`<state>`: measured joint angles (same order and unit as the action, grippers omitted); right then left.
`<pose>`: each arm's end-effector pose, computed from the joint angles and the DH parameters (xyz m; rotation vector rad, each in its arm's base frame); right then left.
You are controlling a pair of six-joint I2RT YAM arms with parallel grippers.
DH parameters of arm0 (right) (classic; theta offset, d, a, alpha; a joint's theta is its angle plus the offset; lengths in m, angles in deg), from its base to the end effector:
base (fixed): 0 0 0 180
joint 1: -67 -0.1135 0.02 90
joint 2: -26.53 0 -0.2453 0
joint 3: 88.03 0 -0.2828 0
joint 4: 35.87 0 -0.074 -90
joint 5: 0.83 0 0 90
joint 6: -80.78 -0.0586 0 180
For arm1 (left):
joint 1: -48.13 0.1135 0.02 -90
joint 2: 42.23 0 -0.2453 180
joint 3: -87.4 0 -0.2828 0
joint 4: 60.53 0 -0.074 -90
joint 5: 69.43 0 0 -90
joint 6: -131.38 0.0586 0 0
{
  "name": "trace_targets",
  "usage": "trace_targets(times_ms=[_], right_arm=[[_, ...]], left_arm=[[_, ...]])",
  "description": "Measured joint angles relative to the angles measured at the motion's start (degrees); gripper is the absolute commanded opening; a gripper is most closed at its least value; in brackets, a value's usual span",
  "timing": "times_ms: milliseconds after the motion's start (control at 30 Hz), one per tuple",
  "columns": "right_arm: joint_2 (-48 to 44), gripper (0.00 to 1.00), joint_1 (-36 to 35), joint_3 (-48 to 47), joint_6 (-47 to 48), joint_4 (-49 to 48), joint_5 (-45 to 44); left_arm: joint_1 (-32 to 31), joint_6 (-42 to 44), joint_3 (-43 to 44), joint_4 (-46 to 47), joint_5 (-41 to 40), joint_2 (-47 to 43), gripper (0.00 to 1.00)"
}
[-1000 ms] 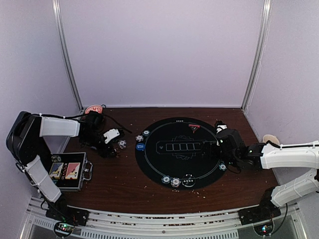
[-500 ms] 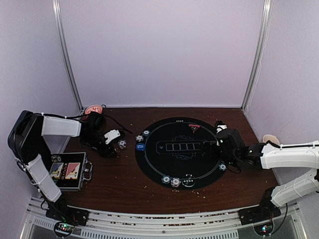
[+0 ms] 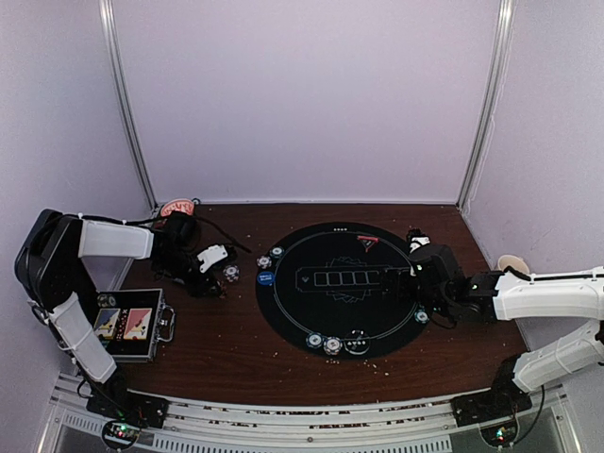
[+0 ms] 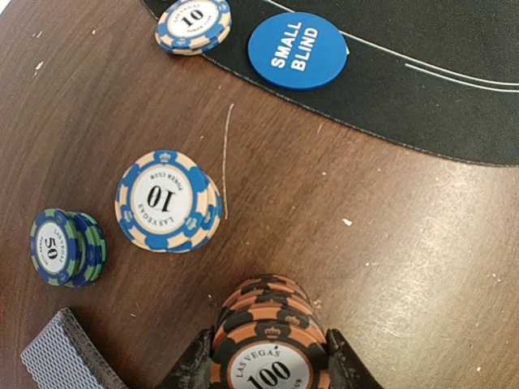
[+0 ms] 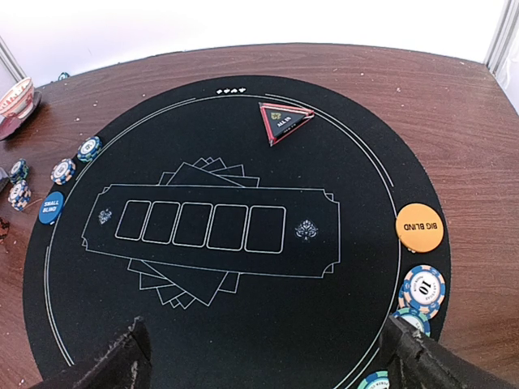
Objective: Distribute texas hold em gaming equipment
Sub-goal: Pick up the pile of poker chips from the pile of poker chips, then place the small blind button in the dealer area.
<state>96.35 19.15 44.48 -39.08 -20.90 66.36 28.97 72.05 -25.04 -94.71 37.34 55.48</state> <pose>0.2174 0.2063 0.1587 -0.1252 2.1791 0.3337 0.3287 -0.1321 0.0973 1.1970 2.3656 -0.3281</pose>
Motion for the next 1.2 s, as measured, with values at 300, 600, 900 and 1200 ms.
trace_targets(times_ms=[300,600,900,1200], right_arm=[[0.0,1.0,0.0,0.0,0.02,0.0,0.04],[0.0,1.0,0.0,0.0,0.02,0.0,0.04],[0.17,1.0,0.0,0.0,0.0,0.0,0.04],[0.66,1.0,0.0,0.0,0.0,0.0,0.02]], left_arm=[[0.0,0.0,0.0,-0.02,-0.07,-0.22,0.17],[0.0,-0.02,0.26,-0.59,-0.59,-3.3,0.1],[0.0,-0.9,8.04,-3.21,-0.63,-2.58,0.09],[-2.21,-3.82,29.07,-6.4,-0.31,11.93,0.08]])
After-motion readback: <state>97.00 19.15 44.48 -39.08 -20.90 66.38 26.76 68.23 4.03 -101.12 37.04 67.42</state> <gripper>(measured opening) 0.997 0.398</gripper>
